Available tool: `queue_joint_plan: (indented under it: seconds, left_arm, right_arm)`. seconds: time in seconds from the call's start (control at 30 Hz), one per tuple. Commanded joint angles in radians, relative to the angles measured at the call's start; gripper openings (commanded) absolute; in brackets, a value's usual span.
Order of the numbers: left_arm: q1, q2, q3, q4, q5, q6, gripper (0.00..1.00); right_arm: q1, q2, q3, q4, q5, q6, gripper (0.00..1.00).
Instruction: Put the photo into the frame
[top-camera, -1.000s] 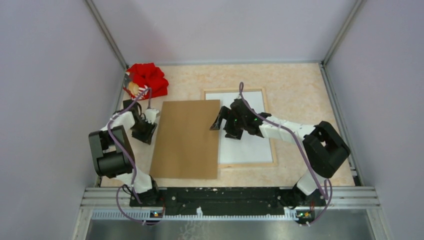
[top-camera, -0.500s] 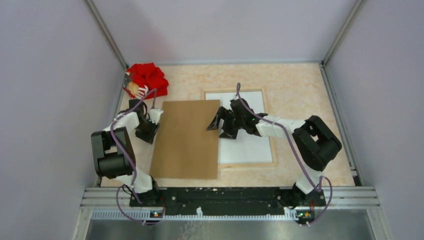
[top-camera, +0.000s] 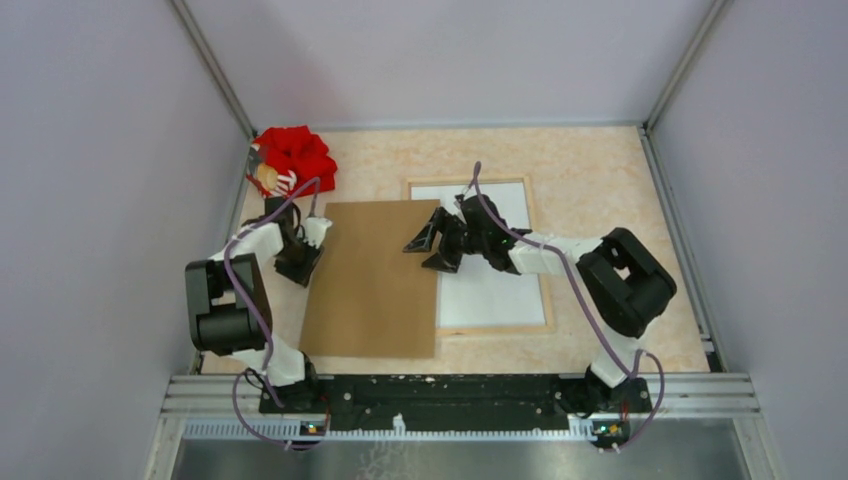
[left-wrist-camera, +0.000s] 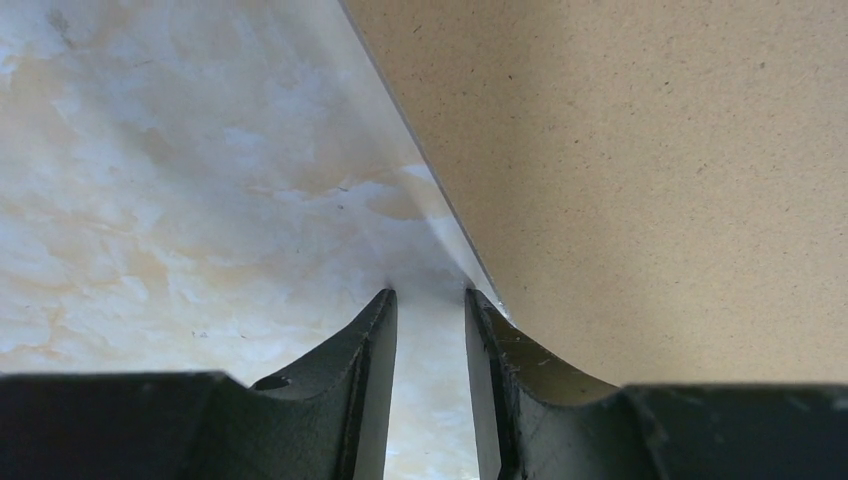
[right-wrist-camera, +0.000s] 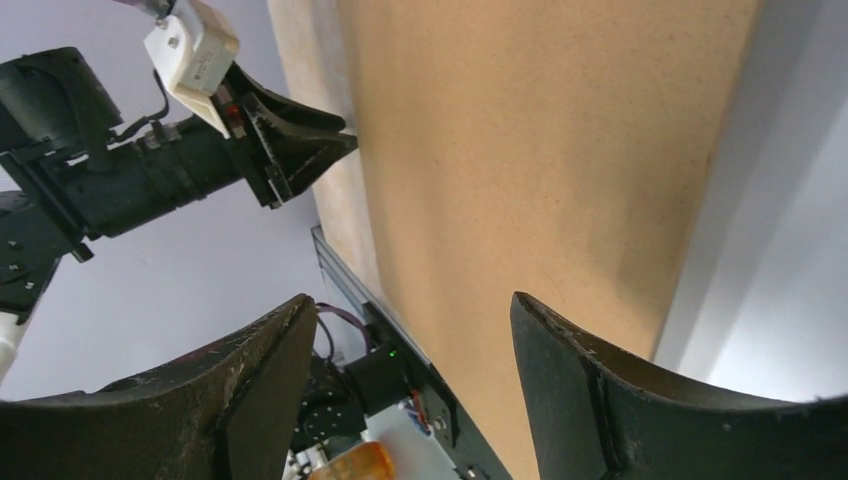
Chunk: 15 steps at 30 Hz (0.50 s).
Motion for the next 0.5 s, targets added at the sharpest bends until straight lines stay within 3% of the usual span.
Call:
queue_joint_plan:
  seconds: [0.0, 0.2, 0.47]
  left_arm:
    - [-0.033, 0.098, -0.079, 0.015, 0.083, -0.024, 0.38]
    - [-0.05, 0.109, -0.094, 0.018, 0.091, -0.014, 0.36]
    - [-0.052, 0.113, -0.092, 0.026, 0.077, -0.006, 0.35]
  right_arm:
    - [0.0, 0.028, -0.002, 0.134, -0.03, 0.053, 0.7]
    - [0.003, 0.043, 0.021, 0.154, -0.032, 0.071, 0.6]
    - [0.0, -0.007, 0.04, 0.014, 0.003, -0.015, 0.6]
